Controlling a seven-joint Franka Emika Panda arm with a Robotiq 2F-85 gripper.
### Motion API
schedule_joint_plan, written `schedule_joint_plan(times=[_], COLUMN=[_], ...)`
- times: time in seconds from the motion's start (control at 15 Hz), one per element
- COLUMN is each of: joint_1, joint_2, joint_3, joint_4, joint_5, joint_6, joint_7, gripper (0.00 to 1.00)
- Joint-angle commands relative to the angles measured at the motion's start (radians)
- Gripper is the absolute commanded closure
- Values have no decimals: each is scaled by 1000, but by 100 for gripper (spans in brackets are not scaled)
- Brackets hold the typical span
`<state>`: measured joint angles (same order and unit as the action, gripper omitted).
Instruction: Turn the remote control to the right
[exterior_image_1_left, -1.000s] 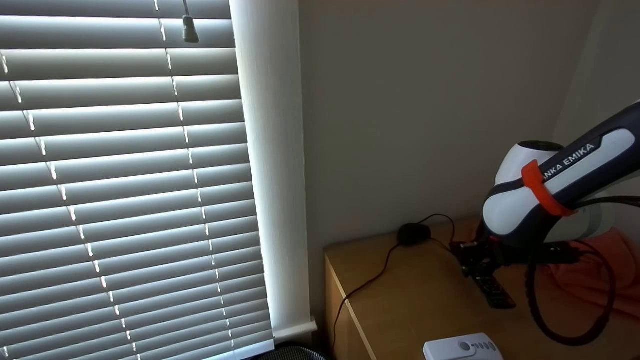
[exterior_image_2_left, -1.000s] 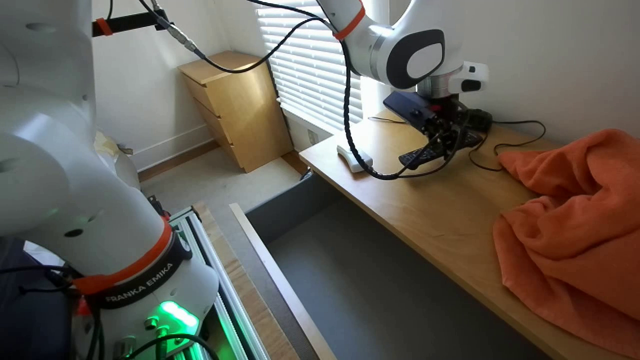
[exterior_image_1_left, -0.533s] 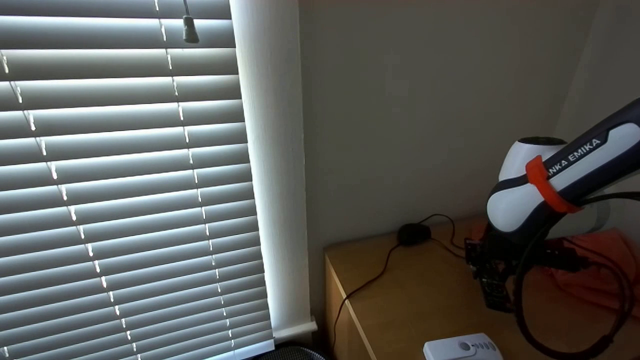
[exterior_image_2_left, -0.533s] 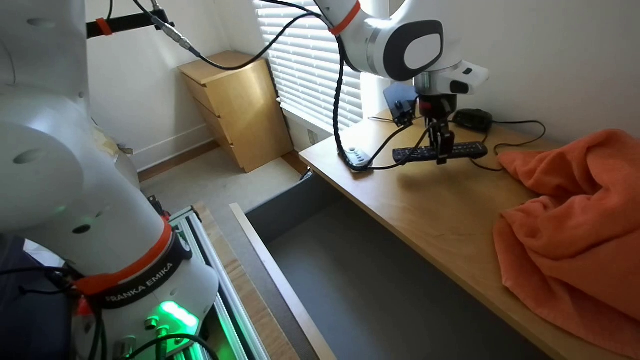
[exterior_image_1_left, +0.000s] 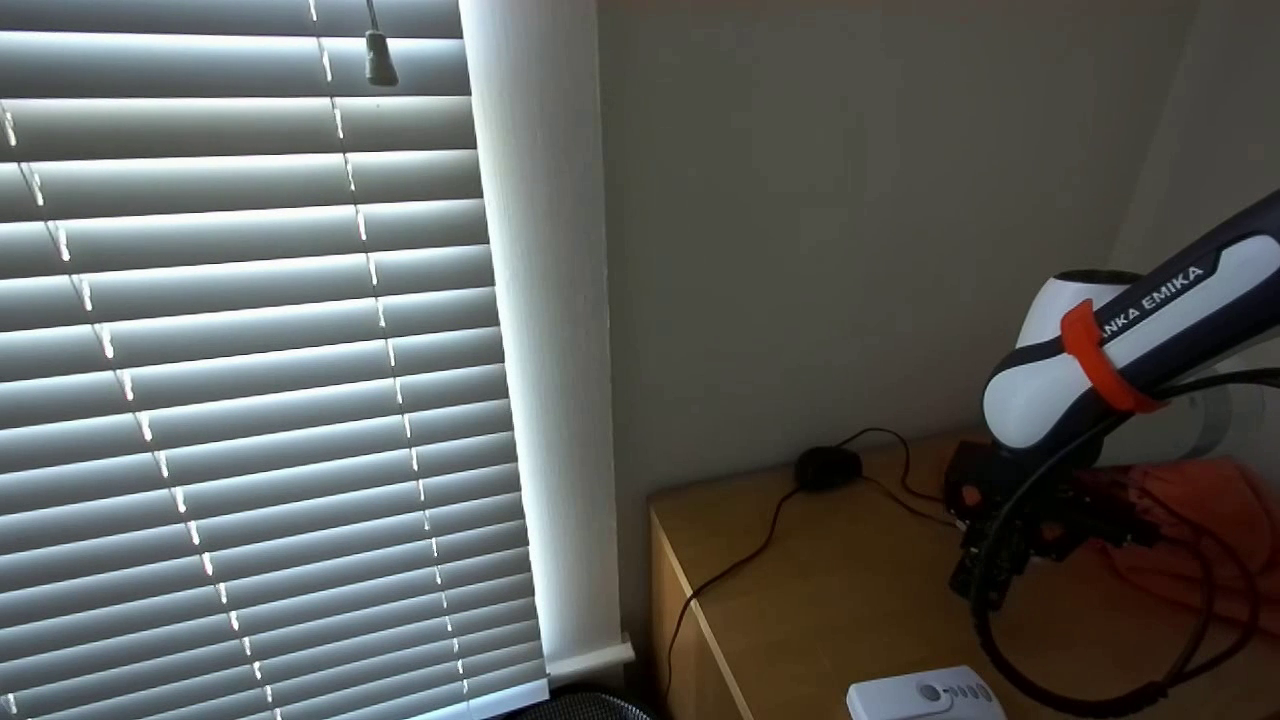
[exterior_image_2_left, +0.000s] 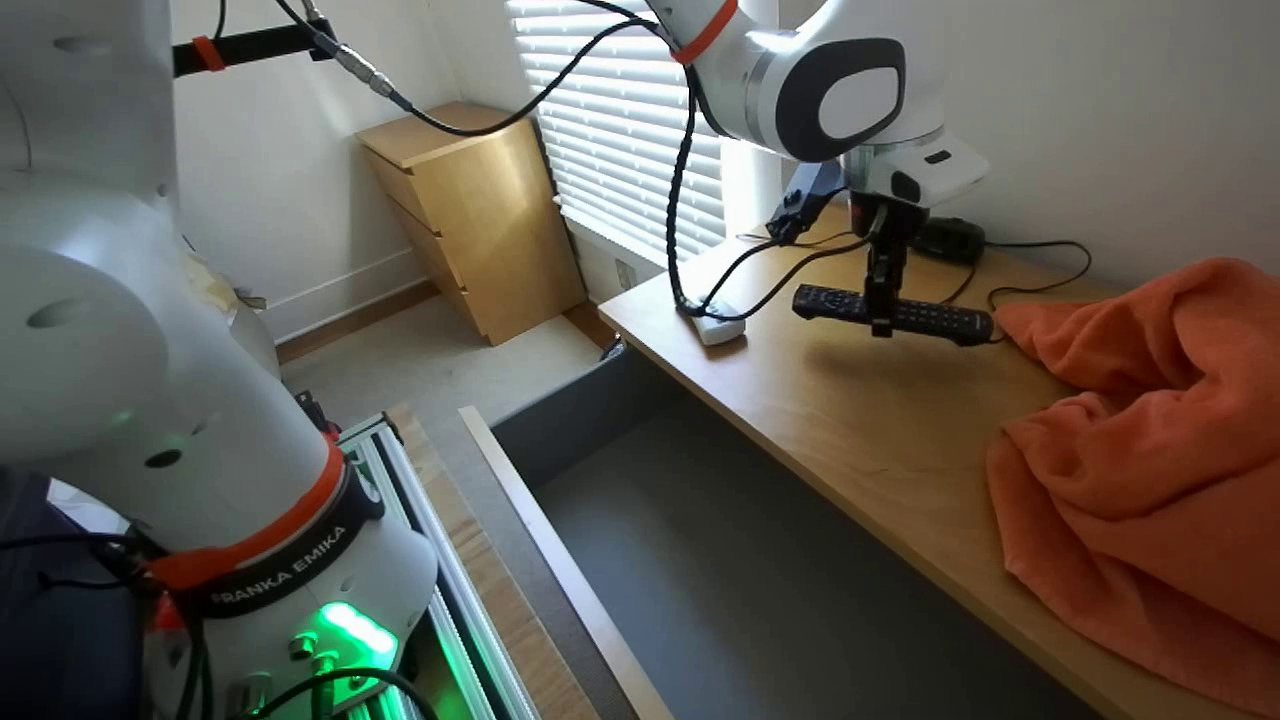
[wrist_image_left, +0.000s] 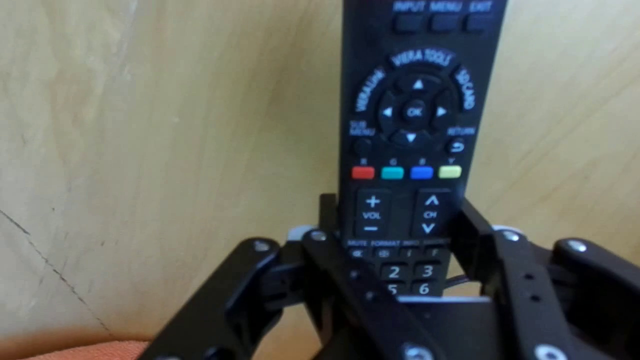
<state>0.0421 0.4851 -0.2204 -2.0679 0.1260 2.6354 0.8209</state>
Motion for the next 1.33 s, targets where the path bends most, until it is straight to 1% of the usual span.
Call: schedule_joint_plan(times=[0.0,0.27,0.67,1.0,1.27], joint_1=[23,30,43,45,43], joint_2=[7,30,66,82,98], joint_3=[-36,-44,-46,-47,-43], joint_4=[3,10,13,29,42], joint_5=[0,-21,-27,-29,-36], joint_6=[4,5,21,30,29], joint_7=[159,270,389,471,508], gripper=[70,70,70,70,70])
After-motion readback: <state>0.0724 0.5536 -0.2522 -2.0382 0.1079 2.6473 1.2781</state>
